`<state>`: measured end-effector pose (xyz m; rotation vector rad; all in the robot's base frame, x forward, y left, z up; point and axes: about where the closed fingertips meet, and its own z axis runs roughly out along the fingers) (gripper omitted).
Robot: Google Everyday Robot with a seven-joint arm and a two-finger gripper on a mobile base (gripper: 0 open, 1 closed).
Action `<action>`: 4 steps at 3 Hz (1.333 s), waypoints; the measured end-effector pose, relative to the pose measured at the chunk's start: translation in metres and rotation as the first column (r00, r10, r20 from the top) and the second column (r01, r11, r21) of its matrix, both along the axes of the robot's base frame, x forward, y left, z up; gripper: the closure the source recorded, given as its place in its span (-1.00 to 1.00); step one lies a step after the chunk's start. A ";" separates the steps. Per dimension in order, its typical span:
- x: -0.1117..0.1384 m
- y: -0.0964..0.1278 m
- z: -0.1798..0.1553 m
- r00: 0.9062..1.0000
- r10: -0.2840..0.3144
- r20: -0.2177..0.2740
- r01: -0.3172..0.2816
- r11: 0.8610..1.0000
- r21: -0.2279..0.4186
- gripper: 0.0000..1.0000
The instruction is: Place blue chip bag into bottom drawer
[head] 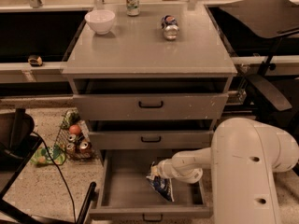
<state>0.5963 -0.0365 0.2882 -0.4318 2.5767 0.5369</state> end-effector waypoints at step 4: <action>0.001 -0.002 0.032 0.990 0.067 0.124 -0.098 0.960 0.262 -1.00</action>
Offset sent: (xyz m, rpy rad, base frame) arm 0.0056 -0.0113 -0.0040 0.1230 -0.0066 -0.0141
